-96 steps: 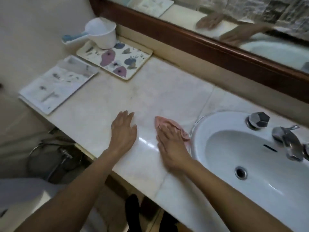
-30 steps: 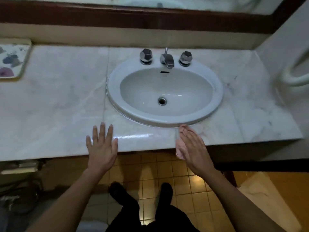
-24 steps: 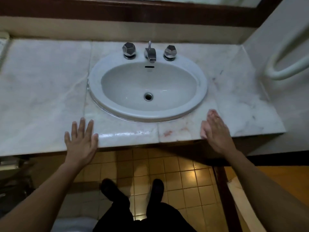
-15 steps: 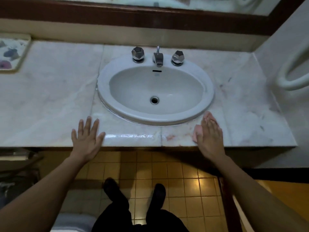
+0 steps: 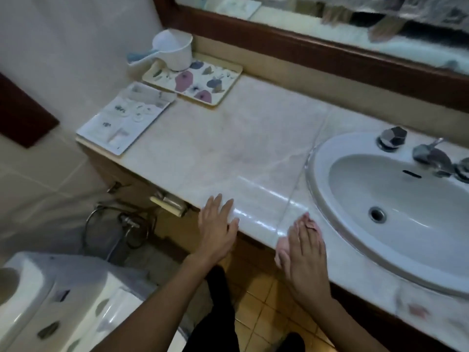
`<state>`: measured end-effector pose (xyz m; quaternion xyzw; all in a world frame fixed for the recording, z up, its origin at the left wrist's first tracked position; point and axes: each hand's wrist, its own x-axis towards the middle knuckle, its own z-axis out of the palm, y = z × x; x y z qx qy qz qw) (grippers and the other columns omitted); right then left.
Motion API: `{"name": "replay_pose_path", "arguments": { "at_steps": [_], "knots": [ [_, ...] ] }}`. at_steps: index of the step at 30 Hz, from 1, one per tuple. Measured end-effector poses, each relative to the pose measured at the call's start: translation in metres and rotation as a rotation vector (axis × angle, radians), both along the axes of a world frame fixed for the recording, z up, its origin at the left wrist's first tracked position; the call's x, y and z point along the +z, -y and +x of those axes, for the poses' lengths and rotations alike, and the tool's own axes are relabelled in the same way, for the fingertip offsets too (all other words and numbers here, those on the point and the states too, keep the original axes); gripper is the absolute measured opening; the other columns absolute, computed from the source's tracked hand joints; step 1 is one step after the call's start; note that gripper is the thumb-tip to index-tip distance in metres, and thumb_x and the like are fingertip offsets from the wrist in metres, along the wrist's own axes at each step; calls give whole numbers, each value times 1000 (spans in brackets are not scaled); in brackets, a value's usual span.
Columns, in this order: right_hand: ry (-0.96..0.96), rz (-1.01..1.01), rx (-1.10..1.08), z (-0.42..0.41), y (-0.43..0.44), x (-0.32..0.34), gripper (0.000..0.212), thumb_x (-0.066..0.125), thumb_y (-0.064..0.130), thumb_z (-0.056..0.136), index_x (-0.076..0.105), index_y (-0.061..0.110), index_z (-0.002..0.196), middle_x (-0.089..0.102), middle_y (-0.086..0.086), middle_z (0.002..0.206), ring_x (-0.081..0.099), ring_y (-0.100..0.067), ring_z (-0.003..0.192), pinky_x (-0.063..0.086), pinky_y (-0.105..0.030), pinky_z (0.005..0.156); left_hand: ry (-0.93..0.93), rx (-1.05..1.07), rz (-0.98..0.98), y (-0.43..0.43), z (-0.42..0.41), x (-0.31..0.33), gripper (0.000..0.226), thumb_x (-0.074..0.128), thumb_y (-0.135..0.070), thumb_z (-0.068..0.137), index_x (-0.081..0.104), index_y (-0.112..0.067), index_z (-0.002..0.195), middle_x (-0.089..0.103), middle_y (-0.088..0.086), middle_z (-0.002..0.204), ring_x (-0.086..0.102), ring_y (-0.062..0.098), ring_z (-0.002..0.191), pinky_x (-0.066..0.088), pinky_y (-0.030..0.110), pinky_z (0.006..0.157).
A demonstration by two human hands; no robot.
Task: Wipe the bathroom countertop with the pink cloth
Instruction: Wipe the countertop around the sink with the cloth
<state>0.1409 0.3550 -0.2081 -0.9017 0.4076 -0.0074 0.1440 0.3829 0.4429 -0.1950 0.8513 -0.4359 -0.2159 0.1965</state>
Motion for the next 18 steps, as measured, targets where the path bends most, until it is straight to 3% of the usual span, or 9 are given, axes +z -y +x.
{"name": "replay_pose_path", "arguments": {
  "at_steps": [5, 9, 12, 15, 18],
  "knots": [
    [-15, -7, 187, 177, 10, -3, 70, 27, 46, 107, 21, 6, 164, -2, -17, 173, 3, -30, 161, 14, -51, 128, 21, 174, 38, -54, 119, 0, 60, 37, -44, 100, 44, -20, 155, 35, 8, 166, 25, 29, 155, 22, 55, 123],
    [-14, 2, 300, 296, 14, -2, 69, 32, 47, 106, 27, 5, 161, 8, -19, 173, 14, -34, 159, 17, -53, 126, 2, 332, 42, -80, 176, 5, 55, 43, -43, 101, 51, -19, 150, 40, 13, 161, 31, 34, 152, 27, 53, 122],
    [-47, 41, 372, 372, 19, 3, 69, 27, 49, 106, 25, 8, 161, 7, -18, 173, 13, -35, 159, 14, -55, 127, -35, 453, 20, -99, 204, 9, 43, 53, -35, 103, 57, -20, 144, 40, 11, 161, 32, 32, 151, 26, 52, 122],
    [-76, 65, 450, 439, 14, 4, 72, 20, 51, 104, 16, 10, 163, -3, -15, 174, 8, -33, 159, 12, -55, 127, -72, 554, -31, -117, 215, 12, 50, 48, -43, 96, 63, -20, 138, 45, 12, 156, 39, 32, 146, 32, 54, 120],
    [-99, 65, 599, 482, -9, 4, 69, 26, 48, 106, 15, 12, 164, 4, -13, 174, 9, -34, 159, 11, -56, 127, -99, 648, -82, -126, 220, 15, 51, 49, -41, 92, 66, -18, 134, 50, 13, 151, 44, 31, 143, 35, 52, 119]
  ]
}}
